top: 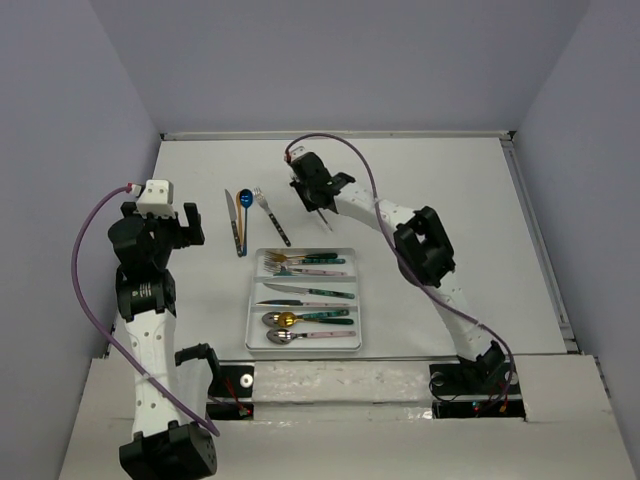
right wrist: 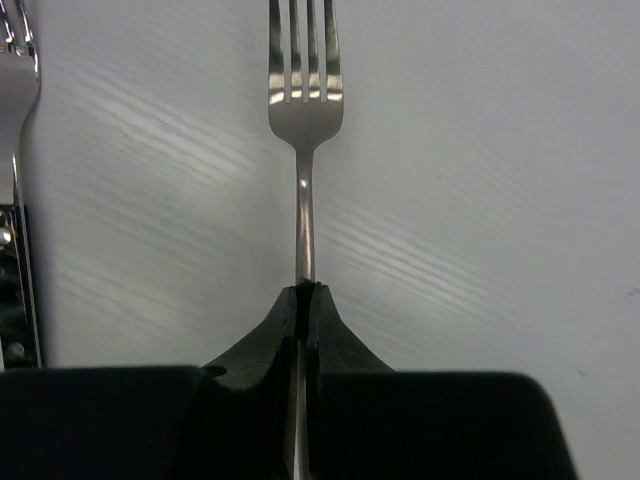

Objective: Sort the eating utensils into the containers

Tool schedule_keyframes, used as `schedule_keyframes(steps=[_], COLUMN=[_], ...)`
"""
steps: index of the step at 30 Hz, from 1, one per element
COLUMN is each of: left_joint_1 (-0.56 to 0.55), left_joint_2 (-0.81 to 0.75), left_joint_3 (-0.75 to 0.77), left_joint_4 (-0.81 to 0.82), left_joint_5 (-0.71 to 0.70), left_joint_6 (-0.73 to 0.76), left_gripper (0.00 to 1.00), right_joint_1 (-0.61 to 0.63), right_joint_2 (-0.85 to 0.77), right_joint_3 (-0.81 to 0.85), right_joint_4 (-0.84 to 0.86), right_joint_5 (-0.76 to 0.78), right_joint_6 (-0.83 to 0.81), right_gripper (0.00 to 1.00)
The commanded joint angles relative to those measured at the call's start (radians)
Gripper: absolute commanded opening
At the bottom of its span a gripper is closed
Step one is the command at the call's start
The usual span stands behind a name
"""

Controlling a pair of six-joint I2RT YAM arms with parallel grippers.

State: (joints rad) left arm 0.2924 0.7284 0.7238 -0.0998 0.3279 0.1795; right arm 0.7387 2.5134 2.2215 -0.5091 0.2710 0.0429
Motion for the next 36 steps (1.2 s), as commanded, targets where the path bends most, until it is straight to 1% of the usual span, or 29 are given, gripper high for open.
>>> schedule_keyframes(steps=[1, 2, 3, 4, 5, 6, 7, 8, 9, 10, 11, 12, 14, 15, 17, 20, 25, 28, 31, 32, 33, 35, 36], left_joint_1=[0.01, 0.008, 0.011, 0.011, 0.01, 0.011, 0.013, 0.013, 0.014, 0.014, 0.016, 0.016, 0.016, 0.014, 0.017, 0.019, 0.024, 0.027, 0.028, 0.03, 0.028, 0.028, 0.028], left_joint_2=[-0.015, -0.012, -0.011, -0.007, -0.003, 0.0, 0.002, 0.003, 0.003, 0.003, 0.0, 0.0, -0.001, -0.001, 0.0, -0.003, -0.003, -0.006, -0.003, 0.0, 0.005, 0.019, 0.026], left_joint_3=[-0.015, -0.017, -0.018, -0.02, -0.02, -0.02, -0.02, -0.021, -0.021, -0.021, -0.023, -0.023, -0.024, -0.024, -0.024, -0.026, -0.026, -0.027, -0.029, -0.029, -0.03, -0.032, -0.032], left_joint_4=[0.045, 0.048, 0.048, 0.048, 0.048, 0.048, 0.048, 0.048, 0.048, 0.048, 0.048, 0.048, 0.049, 0.049, 0.048, 0.046, 0.046, 0.046, 0.046, 0.045, 0.045, 0.046, 0.046], left_joint_5=[0.014, 0.016, 0.016, 0.016, 0.017, 0.019, 0.019, 0.025, 0.025, 0.026, 0.026, 0.028, 0.03, 0.03, 0.027, 0.023, 0.023, 0.025, 0.03, 0.033, 0.034, 0.028, 0.028], left_joint_6=[0.018, 0.02, 0.021, 0.025, 0.025, 0.026, 0.025, 0.026, 0.026, 0.026, 0.026, 0.026, 0.028, 0.028, 0.029, 0.029, 0.029, 0.031, 0.032, 0.032, 0.034, 0.035, 0.035], left_gripper=[0.99, 0.99, 0.99, 0.99, 0.99, 0.99, 0.99, 0.99, 0.99, 0.99, 0.99, 0.99, 0.99, 0.99, 0.99, 0.99, 0.99, 0.99, 0.99, 0.99, 0.99, 0.99, 0.99], right_joint_1=[-0.009, 0.004, 0.013, 0.013, 0.028, 0.039, 0.039, 0.063, 0.076, 0.094, 0.111, 0.146, 0.174, 0.185, 0.206, 0.217, 0.217, 0.217, 0.217, 0.217, 0.217, 0.217, 0.217], right_joint_2=[-0.37, -0.428, -0.491, -0.607, -0.66, -0.707, -0.746, -0.813, -0.841, -0.864, -0.892, -0.896, -0.875, -0.875, -0.826, -0.757, -0.654, -0.621, -0.599, -0.596, -0.591, -0.59, -0.596], right_joint_3=[-0.175, -0.309, -0.383, -0.458, -0.593, -0.652, -0.701, -0.786, -0.787, -0.874, -0.911, -0.972, -1.002, -1.005, -0.988, -0.939, -0.921, -0.916, -0.918, -0.916, -0.912, -0.887, -0.878], right_joint_4=[0.231, 0.275, 0.378, 0.433, 0.505, 0.547, 0.56, 0.564, 0.567, 0.572, 0.575, 0.578, 0.577, 0.572, 0.555, 0.512, 0.472, 0.454, 0.442, 0.44, 0.429, 0.423, 0.423], right_joint_5=[0.065, 0.051, 0.044, 0.025, 0.008, -0.018, -0.048, -0.128, -0.174, -0.209, -0.258, -0.271, -0.299, -0.297, -0.294, -0.28, -0.234, -0.239, -0.25, -0.25, -0.248, -0.224, -0.216], right_joint_6=[-0.17, -0.228, -0.254, -0.279, -0.317, -0.33, -0.339, -0.372, -0.394, -0.425, -0.49, -0.523, -0.604, -0.627, -0.684, -0.722, -0.761, -0.764, -0.762, -0.761, -0.747, -0.713, -0.707], right_gripper=[0.0, 0.0, 0.0, 0.0, 0.0, 0.0, 0.0, 0.0, 0.0, 0.0, 0.0, 0.0, 0.0, 0.0, 0.0, 0.0, 0.0, 0.04, 0.19, 0.27, 0.42, 0.49, 0.5])
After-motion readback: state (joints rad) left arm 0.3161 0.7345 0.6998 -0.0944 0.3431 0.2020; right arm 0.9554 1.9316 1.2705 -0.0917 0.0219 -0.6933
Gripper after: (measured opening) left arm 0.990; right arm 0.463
